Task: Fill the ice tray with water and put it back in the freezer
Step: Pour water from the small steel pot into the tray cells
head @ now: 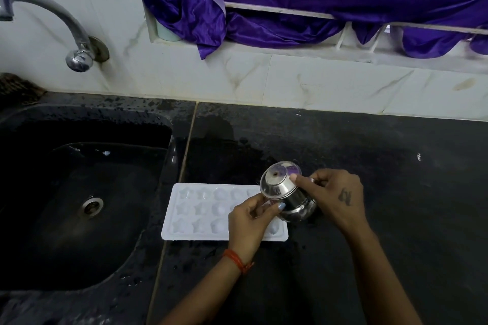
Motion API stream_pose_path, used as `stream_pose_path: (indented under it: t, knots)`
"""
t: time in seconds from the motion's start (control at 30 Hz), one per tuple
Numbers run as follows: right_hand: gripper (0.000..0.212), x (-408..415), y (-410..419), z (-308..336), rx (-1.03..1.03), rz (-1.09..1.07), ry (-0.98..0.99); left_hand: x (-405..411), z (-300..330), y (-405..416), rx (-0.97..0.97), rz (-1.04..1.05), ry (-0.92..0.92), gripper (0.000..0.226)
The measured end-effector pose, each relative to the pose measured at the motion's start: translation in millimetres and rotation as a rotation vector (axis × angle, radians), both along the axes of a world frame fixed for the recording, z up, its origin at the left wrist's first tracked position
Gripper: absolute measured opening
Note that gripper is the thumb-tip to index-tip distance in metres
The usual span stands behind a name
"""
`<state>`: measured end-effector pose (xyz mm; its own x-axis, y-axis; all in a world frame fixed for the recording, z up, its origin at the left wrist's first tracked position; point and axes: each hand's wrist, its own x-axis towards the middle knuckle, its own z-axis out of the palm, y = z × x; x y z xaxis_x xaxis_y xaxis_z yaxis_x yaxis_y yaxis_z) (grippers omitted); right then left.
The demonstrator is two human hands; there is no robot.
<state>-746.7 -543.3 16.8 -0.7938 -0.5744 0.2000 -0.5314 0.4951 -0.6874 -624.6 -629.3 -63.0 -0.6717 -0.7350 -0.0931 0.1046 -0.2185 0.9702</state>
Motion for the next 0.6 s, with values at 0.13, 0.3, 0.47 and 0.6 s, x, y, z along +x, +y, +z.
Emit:
stream_pose_path:
  t: [0.13,0.3,0.47,0.6]
  knots:
    - [0.035,-2,0,4,0.068,0.027,0.080,-5,-5,4,0.026,-0.019,-0.011,0.030]
    - [0.041,-4,2,9,0.148,0.046,0.135,-9,-7,11,0.068,-0.042,0.019,0.034]
    - [0.046,-7,1,11,0.186,0.078,0.203,-13,-12,15,0.122,-0.031,0.030,0.021]
    - [0.048,-9,1,12,0.220,0.091,0.234,-17,-13,19,0.148,-0.019,0.032,0.019]
